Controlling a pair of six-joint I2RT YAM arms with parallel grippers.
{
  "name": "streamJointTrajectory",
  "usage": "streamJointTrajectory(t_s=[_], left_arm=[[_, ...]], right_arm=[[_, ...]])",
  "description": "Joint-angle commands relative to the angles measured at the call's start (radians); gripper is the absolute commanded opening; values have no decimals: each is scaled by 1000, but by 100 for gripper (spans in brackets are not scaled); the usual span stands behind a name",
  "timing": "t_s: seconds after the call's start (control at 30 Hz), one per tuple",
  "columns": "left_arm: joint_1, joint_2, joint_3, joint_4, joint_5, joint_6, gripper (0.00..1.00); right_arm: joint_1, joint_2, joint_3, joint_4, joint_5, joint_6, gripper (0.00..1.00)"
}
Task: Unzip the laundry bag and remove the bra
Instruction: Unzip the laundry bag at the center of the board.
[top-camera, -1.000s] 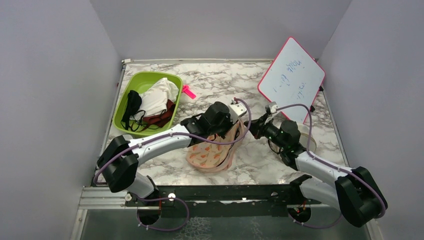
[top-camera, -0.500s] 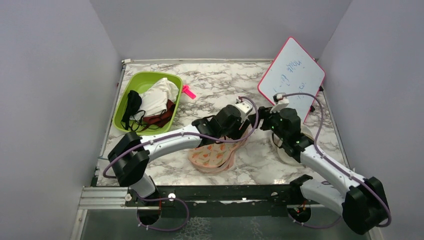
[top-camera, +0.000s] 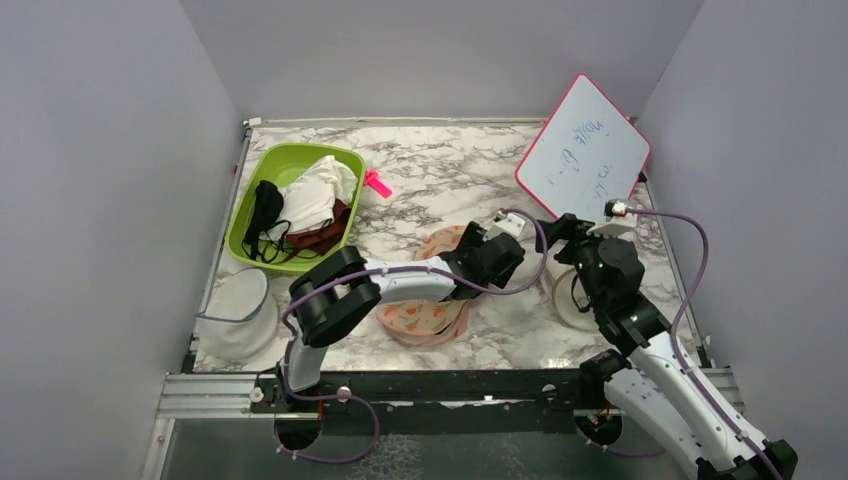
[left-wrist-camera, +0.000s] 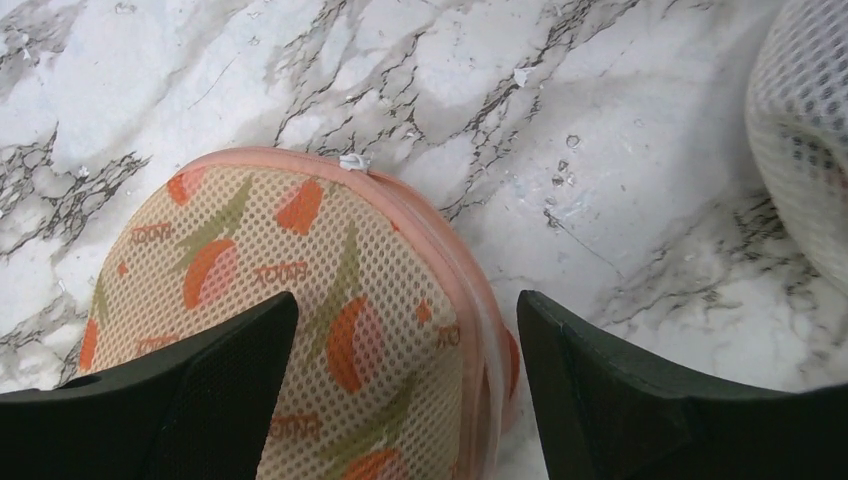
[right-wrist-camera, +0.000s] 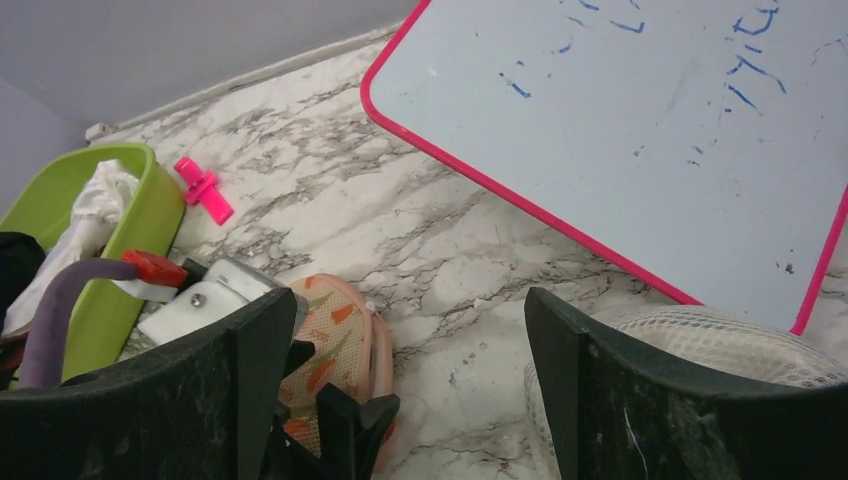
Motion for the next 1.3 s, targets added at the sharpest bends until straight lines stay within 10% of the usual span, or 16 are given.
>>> streamJointTrajectory(t_s=[0.0, 0.23, 0.6, 1.27], left_arm=[[-18, 68, 43, 33, -104, 40, 66], [-18, -27, -161, 148, -8, 193, 29], [-12, -406, -543, 264, 234, 355, 4], [-1, -759, -748, 400, 378, 496, 0]], right_arm=[[-3, 5, -12, -32, 11, -13, 83], [-2, 70, -21, 27, -110, -52, 83], [-2, 225, -69, 203, -471, -131, 84], [-3, 492, -223, 880, -1013, -52, 77]])
